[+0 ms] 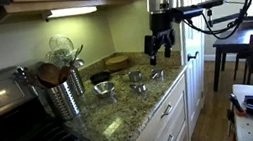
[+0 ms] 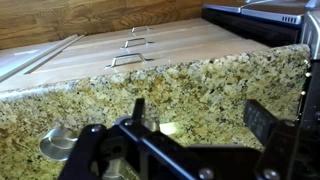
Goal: Stack the cups
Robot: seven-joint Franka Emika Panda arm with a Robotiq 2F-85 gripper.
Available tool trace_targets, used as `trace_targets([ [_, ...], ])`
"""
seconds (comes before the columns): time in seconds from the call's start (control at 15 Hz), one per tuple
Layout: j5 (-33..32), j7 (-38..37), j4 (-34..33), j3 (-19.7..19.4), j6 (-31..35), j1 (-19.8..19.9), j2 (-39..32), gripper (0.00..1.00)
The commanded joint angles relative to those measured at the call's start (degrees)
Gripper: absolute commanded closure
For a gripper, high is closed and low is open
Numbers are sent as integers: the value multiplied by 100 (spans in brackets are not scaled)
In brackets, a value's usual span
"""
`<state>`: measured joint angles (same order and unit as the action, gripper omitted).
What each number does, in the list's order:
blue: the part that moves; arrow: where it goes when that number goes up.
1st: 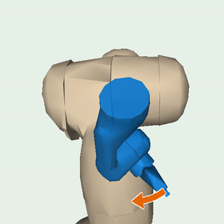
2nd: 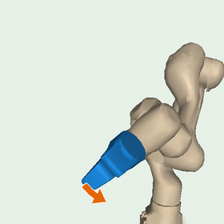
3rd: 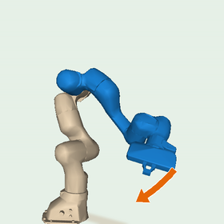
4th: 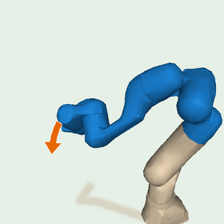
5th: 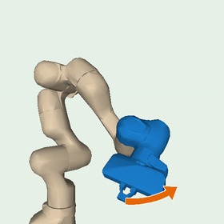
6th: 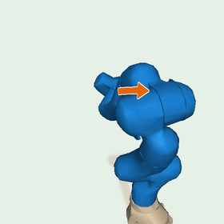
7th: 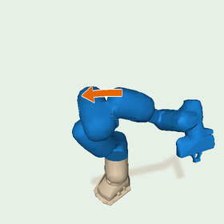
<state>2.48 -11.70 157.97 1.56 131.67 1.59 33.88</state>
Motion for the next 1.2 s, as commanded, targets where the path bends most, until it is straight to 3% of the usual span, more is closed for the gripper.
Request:
trace_targets([
  [0.0,23,19,-9,29,-17,30,3,0],
  [0.4,-3,-42,-34,44,3,73,-93,0],
  [0.8,-543,-1556,-392,388,314,860,-1044,0],
  [1.13,-978,-2960,-923,378,668,1323,-1913,0],
])
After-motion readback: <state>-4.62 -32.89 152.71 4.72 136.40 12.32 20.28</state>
